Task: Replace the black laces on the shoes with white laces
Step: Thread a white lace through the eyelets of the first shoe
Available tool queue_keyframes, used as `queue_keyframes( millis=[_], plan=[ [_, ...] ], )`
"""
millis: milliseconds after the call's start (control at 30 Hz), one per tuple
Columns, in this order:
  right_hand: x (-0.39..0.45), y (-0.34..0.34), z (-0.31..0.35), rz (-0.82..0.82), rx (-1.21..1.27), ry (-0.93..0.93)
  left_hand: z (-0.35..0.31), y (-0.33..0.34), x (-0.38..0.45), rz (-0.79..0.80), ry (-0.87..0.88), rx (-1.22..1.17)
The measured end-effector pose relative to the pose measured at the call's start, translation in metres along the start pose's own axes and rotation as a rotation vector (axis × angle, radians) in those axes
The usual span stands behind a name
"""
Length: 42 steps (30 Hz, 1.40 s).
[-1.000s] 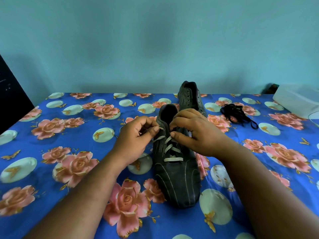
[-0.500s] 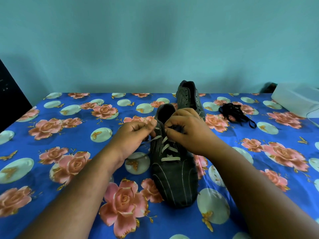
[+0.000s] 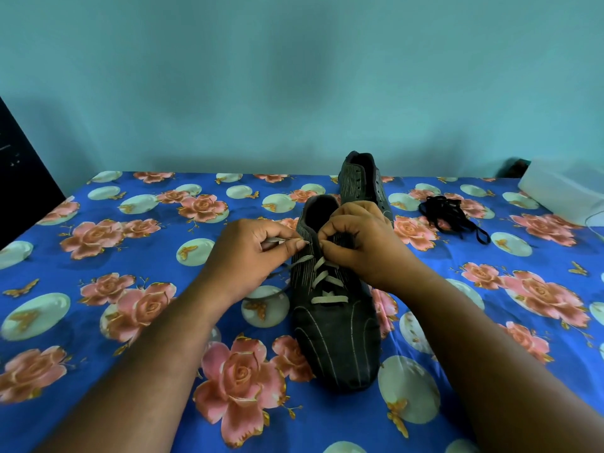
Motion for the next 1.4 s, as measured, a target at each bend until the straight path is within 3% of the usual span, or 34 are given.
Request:
queue_keyframes(
  millis=[133,400,700,1133,1300,1400],
  plan=[
    [0.000,0.000,0.001,-0.011,-0.001,-0.006,0.005,-0.001,0.002,-0.056,0.164,0.106],
    [-0.002,0.003,0.003,-0.032,-0.093,-0.040,0.006,0.008,0.002,-0.113,0.180,0.086],
    [0.000,0.005,0.000,-0.061,0.027,-0.025,0.002,0.020,-0.002,0.071,-0.341,-0.273],
    [0.002,0.000,-0.007,0.042,0.250,0.025,0.010,0.021,-0.003,-0.012,-0.452,-0.337],
    [0.002,-0.007,-0.004,-0.023,0.484,0.108,0.005,0.017,-0.002,0.016,-0.354,-0.308],
    [0.001,-0.004,-0.005,-0.026,0.467,0.115,0.009,0.012,0.000,0.024,-0.313,-0.278]
  ],
)
Point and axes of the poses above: each hand's wrist, its own x-axis towards the middle knuckle, its own y-axis out of the palm, z = x × y, the point moved 2 cm from there along x, towards the middle knuckle, and after that the axes turned 9 degrees about -z, right-handed, at the moved point
